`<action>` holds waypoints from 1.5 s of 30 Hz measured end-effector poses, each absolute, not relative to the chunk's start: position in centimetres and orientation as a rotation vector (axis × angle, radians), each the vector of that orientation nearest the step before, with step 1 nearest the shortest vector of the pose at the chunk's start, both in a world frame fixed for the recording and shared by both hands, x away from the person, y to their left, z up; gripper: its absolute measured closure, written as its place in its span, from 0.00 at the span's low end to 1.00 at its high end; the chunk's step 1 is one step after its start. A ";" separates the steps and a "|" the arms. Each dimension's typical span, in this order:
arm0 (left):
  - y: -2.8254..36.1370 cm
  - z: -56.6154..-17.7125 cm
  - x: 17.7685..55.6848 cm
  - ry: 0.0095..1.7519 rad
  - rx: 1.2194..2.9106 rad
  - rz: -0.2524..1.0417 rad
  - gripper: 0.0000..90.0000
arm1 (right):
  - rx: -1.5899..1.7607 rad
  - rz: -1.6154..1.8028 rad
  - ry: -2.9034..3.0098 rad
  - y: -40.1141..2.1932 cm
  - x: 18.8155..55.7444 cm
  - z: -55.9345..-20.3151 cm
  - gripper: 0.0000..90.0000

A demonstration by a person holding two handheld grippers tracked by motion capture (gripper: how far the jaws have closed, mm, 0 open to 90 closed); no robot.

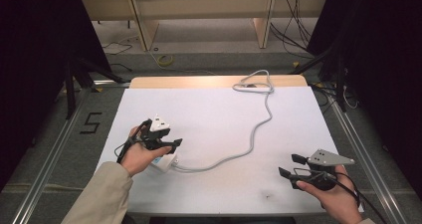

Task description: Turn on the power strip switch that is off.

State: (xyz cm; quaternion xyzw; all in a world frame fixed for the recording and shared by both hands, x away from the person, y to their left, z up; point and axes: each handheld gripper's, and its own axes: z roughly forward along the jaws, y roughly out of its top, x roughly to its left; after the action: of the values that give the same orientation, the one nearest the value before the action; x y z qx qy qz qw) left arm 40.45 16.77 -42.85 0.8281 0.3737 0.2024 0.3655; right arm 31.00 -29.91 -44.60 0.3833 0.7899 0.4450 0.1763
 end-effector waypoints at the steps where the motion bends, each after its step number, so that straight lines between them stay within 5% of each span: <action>1: 16.6 -42.7 40.3 0.948 2.119 0.513 0.41 | 1.085 1.260 2.237 -29.9 31.0 -44.6 0.35; 17: 14.6 -42.1 38.5 0.794 2.095 0.453 0.30 | 1.078 1.263 2.239 -29.9 31.0 -44.6 0.34; 45: 14.8 -42.3 36.1 0.733 2.075 0.478 0.29 | 1.071 1.267 2.240 -29.8 31.1 -44.6 0.34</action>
State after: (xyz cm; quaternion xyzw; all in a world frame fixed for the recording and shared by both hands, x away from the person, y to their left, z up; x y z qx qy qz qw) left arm 36.09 14.76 -42.32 0.8318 0.2938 0.1914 0.4304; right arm 31.08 -29.82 -44.63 0.3783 0.7910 0.4475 0.1761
